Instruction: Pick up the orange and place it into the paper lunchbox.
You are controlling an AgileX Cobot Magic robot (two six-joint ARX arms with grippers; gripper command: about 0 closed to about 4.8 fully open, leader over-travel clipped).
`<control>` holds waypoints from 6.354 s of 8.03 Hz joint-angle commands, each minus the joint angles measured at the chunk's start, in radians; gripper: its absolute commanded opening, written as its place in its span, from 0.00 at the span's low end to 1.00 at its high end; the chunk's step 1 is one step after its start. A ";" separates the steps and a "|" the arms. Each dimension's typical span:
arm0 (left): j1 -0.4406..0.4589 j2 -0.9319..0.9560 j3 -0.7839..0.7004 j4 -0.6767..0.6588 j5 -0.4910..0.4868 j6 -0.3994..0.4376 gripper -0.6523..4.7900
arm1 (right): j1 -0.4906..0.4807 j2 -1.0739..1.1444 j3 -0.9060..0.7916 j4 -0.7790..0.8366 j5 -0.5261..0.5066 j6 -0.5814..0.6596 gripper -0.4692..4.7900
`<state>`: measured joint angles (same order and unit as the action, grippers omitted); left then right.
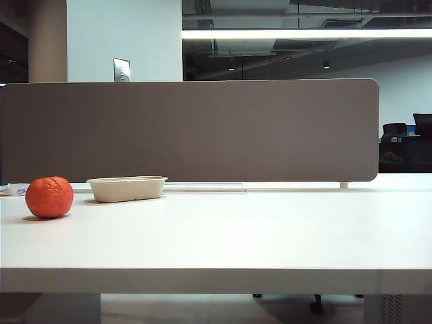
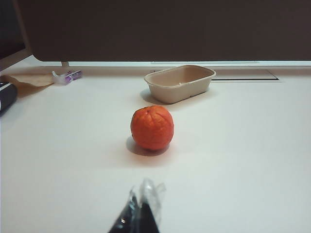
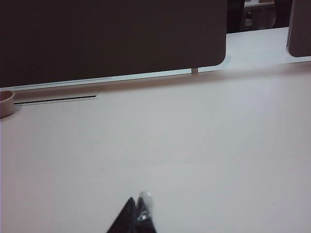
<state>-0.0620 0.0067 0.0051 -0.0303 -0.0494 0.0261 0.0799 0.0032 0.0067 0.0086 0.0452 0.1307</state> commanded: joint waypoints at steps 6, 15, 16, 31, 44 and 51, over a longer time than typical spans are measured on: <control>0.000 -0.003 -0.002 0.020 -0.004 -0.043 0.11 | 0.001 -0.001 0.004 -0.027 0.001 0.000 0.08; 0.000 0.332 0.412 0.033 -0.123 -0.138 0.11 | 0.005 0.407 0.598 -0.160 0.012 -0.027 0.08; 0.000 1.041 0.835 0.189 -0.037 -0.129 0.11 | 0.299 0.906 1.042 -0.163 -0.204 -0.061 0.08; -0.035 2.011 1.434 0.604 0.027 -0.091 0.38 | 0.667 1.015 1.067 -0.270 -0.202 -0.105 0.08; -0.042 2.530 2.065 0.322 0.001 -0.105 0.86 | 0.665 1.015 1.067 -0.267 -0.194 -0.105 0.08; -0.047 1.799 1.759 -0.446 0.185 0.002 0.11 | 0.634 1.007 1.067 -0.251 -0.099 -0.110 0.08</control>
<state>-0.1043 1.8664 1.8332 -0.5079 0.1310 0.0303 0.7135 1.0191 1.0672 -0.2539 -0.0528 0.0246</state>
